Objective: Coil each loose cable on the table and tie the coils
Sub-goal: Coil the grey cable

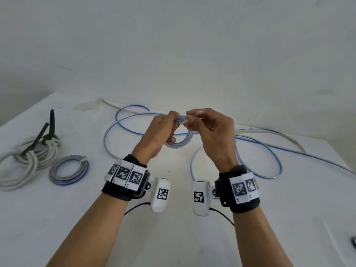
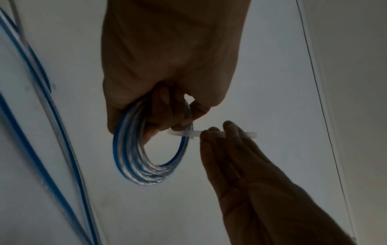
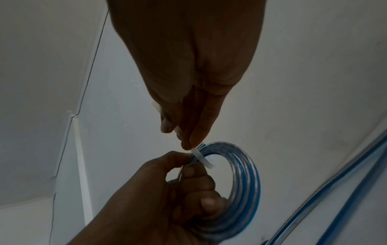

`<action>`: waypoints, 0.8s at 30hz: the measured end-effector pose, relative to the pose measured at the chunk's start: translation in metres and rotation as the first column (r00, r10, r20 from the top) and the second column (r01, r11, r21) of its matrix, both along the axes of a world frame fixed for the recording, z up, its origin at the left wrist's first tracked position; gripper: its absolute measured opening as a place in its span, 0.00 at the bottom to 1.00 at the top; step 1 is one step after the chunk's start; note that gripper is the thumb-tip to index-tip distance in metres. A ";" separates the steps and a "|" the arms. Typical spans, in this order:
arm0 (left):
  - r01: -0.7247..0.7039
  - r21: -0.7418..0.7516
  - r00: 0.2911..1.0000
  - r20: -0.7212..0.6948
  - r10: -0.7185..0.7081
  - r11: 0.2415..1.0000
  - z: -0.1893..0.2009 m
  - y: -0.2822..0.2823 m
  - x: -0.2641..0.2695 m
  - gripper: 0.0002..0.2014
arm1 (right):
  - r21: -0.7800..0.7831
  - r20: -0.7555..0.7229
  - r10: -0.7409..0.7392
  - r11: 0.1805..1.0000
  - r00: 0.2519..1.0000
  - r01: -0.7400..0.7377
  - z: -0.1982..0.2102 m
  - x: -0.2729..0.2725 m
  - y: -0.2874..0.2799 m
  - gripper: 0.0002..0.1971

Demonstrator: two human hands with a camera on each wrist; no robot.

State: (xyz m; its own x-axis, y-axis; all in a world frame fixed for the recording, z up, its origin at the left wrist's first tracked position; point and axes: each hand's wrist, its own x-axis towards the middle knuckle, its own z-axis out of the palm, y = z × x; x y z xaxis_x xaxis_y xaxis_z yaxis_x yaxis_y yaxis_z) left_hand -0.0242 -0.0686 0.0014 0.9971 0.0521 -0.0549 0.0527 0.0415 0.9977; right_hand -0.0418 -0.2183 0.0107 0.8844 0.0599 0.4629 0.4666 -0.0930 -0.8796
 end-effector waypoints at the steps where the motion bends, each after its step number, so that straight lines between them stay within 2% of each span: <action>1: -0.010 -0.008 1.000 0.017 0.010 1.000 -0.001 0.003 0.001 0.18 | -0.015 0.028 0.004 1.000 1.000 -0.004 -0.003 -0.001 0.003 0.09; 4: -0.025 -0.011 0.997 0.079 0.026 1.000 0.002 0.010 0.005 0.16 | -0.094 0.122 0.002 0.996 0.993 0.010 -0.007 -0.003 0.009 0.12; 6: -0.021 -0.038 0.995 0.092 0.024 0.999 0.001 0.014 0.006 0.15 | -0.104 0.121 0.000 0.995 0.993 0.012 -0.007 -0.003 0.010 0.10; 10: -0.030 -0.055 0.983 0.178 0.039 0.998 0.000 0.019 0.006 0.12 | -0.062 0.081 0.020 0.998 0.996 -0.014 -0.006 -0.003 0.008 0.07; 14: -0.050 -0.037 0.967 0.248 0.058 0.998 0.004 0.023 0.004 0.13 | 0.027 0.010 0.122 0.992 0.993 -0.122 0.000 -0.005 0.008 0.06; 18: -0.057 0.040 0.935 0.353 0.040 0.998 0.009 0.022 -0.001 0.11 | 0.131 -0.083 0.103 0.987 0.991 -0.091 0.002 -0.007 0.008 0.02; 24: -0.031 0.150 0.882 0.469 -0.044 0.988 0.015 0.014 -0.009 0.10 | 0.154 -0.196 0.159 0.979 0.968 -0.130 0.002 -0.007 0.004 0.08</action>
